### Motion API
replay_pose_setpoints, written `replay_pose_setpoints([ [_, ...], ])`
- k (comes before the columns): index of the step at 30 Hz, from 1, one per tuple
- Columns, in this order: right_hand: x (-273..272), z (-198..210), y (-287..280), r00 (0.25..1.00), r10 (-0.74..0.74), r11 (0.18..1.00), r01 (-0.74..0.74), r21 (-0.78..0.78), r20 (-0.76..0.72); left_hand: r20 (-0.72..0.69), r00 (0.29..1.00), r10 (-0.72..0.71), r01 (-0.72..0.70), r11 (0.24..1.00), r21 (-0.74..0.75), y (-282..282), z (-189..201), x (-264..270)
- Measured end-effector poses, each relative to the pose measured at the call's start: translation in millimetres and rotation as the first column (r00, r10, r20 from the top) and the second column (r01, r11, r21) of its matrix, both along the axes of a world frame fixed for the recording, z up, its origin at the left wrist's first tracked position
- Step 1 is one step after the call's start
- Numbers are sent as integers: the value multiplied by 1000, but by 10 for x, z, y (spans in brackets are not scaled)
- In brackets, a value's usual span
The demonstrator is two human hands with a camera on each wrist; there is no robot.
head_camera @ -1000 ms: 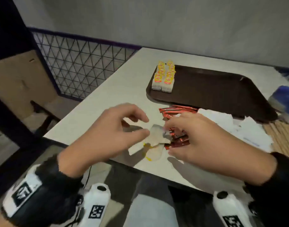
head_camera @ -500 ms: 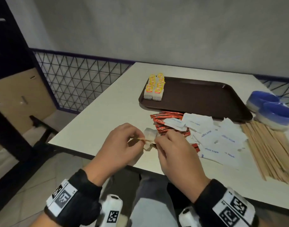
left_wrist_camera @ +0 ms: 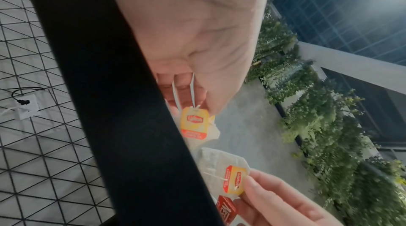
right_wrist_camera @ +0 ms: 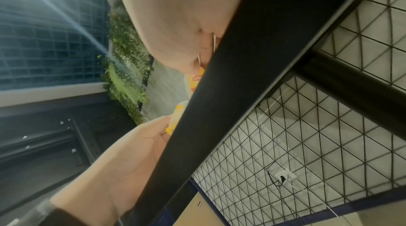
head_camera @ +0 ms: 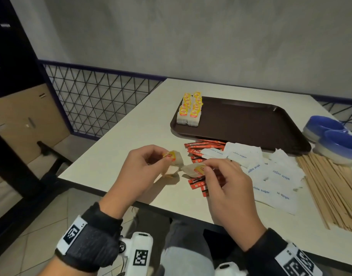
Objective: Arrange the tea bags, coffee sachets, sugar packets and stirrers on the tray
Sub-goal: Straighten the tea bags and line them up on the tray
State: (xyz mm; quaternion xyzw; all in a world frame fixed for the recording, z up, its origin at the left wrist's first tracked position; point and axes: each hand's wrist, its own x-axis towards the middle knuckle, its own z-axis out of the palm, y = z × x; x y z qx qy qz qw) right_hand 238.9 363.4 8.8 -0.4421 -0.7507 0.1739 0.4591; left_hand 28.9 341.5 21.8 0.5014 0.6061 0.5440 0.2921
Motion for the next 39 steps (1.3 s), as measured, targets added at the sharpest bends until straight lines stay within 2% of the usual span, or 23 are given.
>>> replay_pose_setpoints([
  [4, 14, 9, 3, 995, 18, 998, -23, -50, -103, 37, 999, 12, -13, 1000, 26, 20, -5, 1],
  [12, 25, 31, -22, 991, 74, 995, -81, -56, -114, 138, 990, -32, 24, 998, 63, -16, 0, -36],
  [17, 27, 189, 25, 980, 198, 980, -198, -4, 20, 179, 978, -102, 86, 992, 95, -111, -34, -68],
  [20, -28, 505, 153, 927, 327, 941, -337, 23, 184, 238, 965, -110, 83, 990, 117, -135, -24, -81],
  [22, -91, 761, 312, 887, 362, 927, -375, -12, 287, 325, 941, -90, 50, 990, 129, -137, -19, -93],
  [25, -231, 1156, 690, 868, 381, 924, -342, -173, 319, 501, 863, -56, 2, 994, 108, -141, 12, -122],
  [27, -348, 1310, 1026, 871, 348, 932, -283, -226, 346, 559, 828, -48, -4, 996, 91, -151, 25, -132],
  [31, -623, 1311, 1640, 875, 330, 904, -186, -384, 354, 355, 934, -36, -5, 994, 113, -146, -4, -148],
  [35, -864, 1171, 2069, 859, 355, 840, -120, -529, 368, 327, 945, -27, -29, 986, 163, -109, -18, -133],
  [39, -1030, 1060, 2312, 873, 329, 804, -58, -592, 361, 335, 942, -37, -25, 984, 178, -54, -78, -147],
])
